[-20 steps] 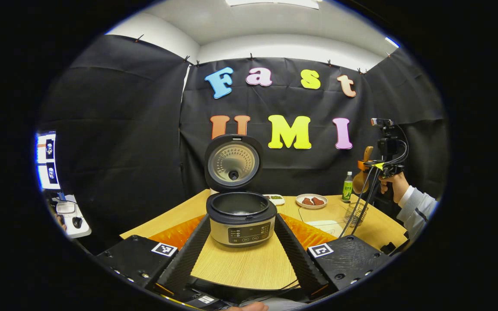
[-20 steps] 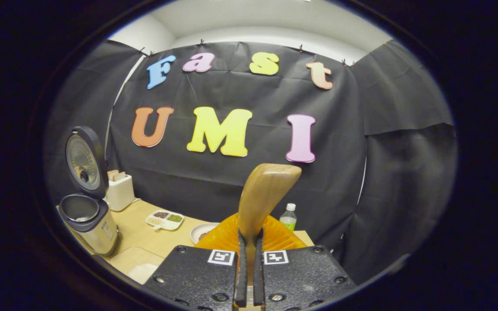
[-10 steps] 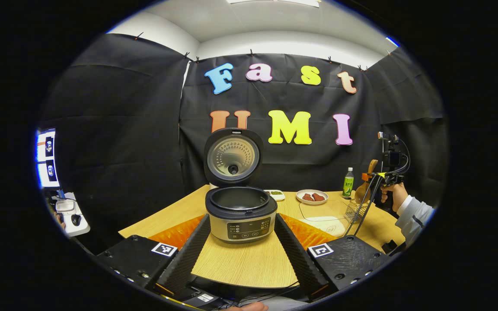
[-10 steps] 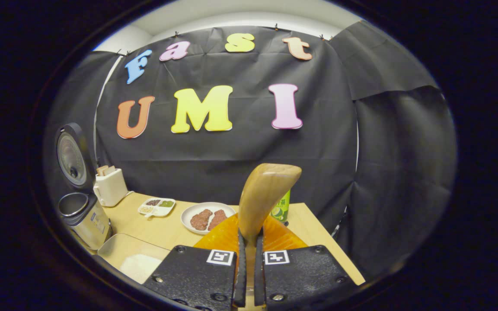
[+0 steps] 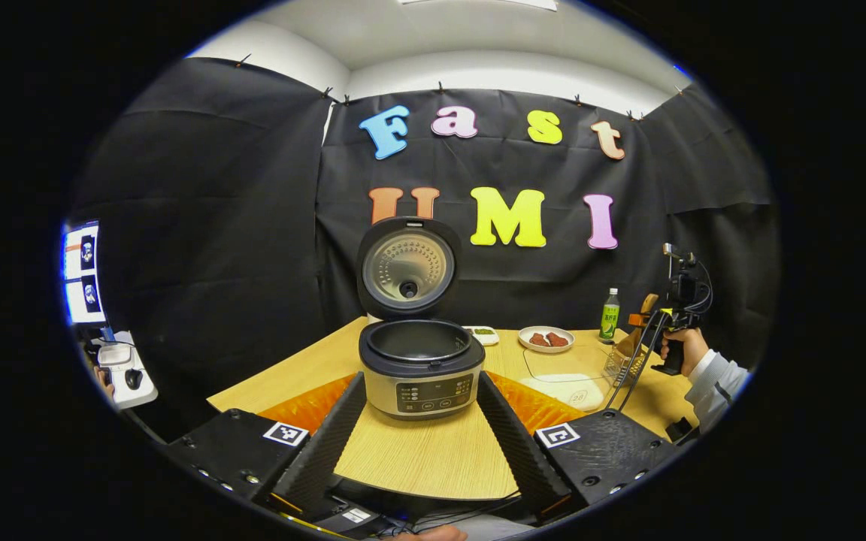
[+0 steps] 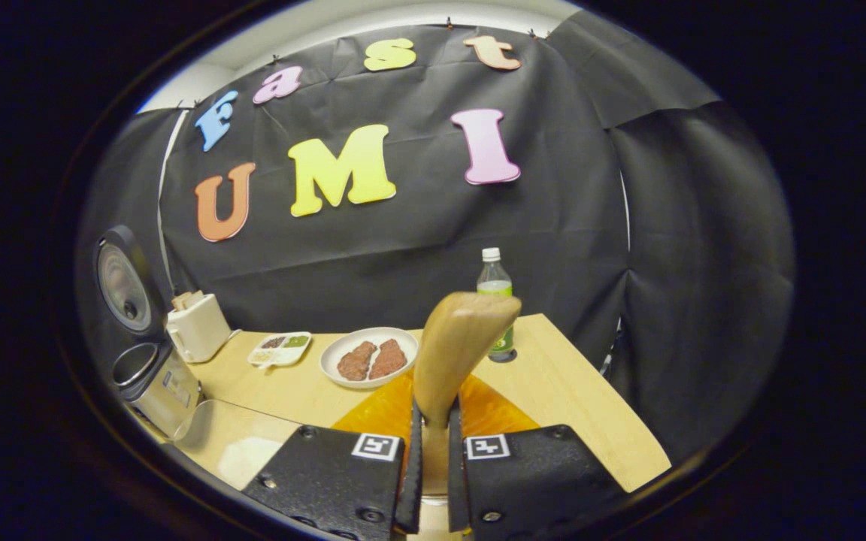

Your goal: Close the left gripper, press the button to open the rice cooker; take a wooden spoon from the chopstick holder with the right hand, scoop a spoonful of rice and pour it into the rice cooker, then put the wooden spoon back into the chopstick holder.

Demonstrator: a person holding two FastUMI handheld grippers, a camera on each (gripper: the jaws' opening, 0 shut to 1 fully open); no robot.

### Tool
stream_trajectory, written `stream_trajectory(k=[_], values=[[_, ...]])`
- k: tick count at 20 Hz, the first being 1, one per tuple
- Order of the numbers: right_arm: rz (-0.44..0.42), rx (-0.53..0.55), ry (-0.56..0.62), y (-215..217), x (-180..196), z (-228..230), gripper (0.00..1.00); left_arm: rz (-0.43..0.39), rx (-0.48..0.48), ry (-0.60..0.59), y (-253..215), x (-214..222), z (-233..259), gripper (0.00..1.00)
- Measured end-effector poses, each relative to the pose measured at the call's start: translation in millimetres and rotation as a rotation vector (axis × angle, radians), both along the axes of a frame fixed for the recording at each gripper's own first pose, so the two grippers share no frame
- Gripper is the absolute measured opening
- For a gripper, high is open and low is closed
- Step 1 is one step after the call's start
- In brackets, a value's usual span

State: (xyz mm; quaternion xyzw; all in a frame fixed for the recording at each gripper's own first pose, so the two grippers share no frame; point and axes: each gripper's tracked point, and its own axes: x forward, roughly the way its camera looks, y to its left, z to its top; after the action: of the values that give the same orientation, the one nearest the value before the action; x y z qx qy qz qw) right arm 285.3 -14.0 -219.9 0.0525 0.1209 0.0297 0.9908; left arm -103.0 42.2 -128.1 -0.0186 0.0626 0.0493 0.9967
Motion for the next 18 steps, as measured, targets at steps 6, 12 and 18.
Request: stream_trajectory(k=[6, 12, 18], values=[[-0.039, -0.033, -0.056, -2.8, -9.2, 29.3, 0.74, 0.007, 0.007, -0.009, -0.7, 4.0, 11.8, 0.95], [-0.086, -0.042, -0.117, -7.8, -46.8, 64.0, 1.00, 0.012, 0.008, -0.029, 5.3, 21.0, 41.0, 0.95], [-0.091, 0.005, -0.188, -13.6, -118.4, 89.8, 1.00, 0.050, -0.008, -0.054, 34.4, 45.9, 89.1, 0.95]])
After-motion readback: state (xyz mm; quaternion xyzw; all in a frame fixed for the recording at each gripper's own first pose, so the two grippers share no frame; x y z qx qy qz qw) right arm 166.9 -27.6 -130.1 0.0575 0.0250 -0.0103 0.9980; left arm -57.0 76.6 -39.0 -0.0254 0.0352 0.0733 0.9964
